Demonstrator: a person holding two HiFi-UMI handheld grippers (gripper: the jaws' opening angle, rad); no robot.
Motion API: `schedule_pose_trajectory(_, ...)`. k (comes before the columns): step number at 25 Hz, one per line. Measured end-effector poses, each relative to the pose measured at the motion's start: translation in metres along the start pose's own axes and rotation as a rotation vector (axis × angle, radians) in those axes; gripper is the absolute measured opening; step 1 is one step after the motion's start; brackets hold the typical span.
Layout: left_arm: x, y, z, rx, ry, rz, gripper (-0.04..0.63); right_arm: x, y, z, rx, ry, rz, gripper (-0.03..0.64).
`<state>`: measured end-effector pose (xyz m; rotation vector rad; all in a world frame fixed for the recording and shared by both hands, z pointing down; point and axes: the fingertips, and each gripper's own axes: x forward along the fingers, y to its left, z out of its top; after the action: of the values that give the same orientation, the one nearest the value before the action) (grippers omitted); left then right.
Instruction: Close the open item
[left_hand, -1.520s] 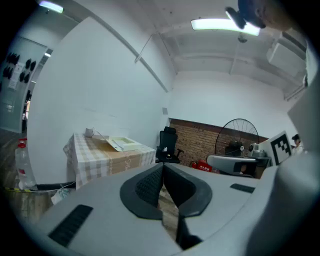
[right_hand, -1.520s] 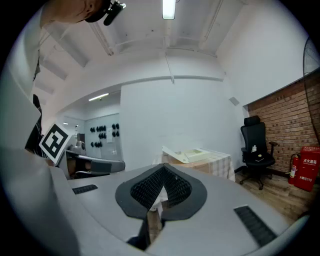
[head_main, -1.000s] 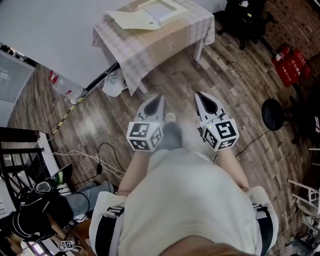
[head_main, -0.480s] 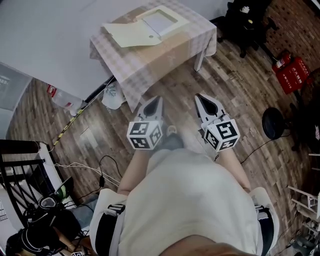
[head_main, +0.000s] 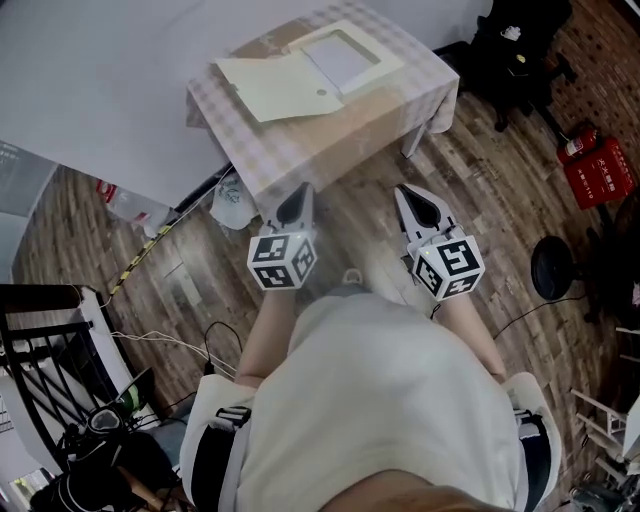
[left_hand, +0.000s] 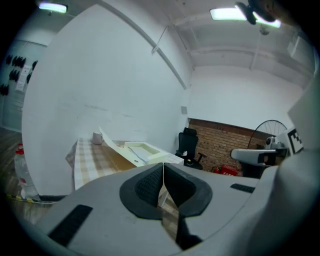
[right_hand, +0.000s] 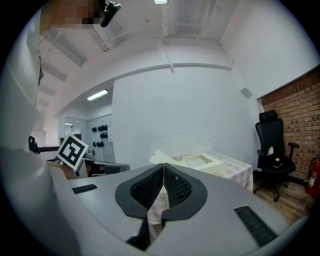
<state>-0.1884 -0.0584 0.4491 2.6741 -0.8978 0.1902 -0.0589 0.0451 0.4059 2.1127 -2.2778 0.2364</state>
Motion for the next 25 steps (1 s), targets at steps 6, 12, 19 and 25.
schedule_pose_trajectory(6, 0.04, 0.064, 0.013, -0.011, -0.001, 0.073, 0.006, 0.058, -0.013, 0.004, -0.004, 0.01, 0.028, 0.0)
schedule_pose_trajectory(12, 0.073, 0.119, 0.018, -0.063, -0.011, 0.111, 0.009, 0.106, -0.022, 0.008, -0.008, 0.014, 0.057, 0.0)
schedule_pose_trajectory(19, 0.11, 0.163, 0.018, -0.118, -0.005, 0.113, 0.153, 0.146, -0.022, 0.007, -0.017, 0.045, 0.072, 0.0)
schedule_pose_trajectory(25, 0.131, 0.182, 0.016, -0.159, -0.018, 0.143, 0.158, 0.147, -0.031, -0.011, -0.023, 0.114, 0.062, 0.0)
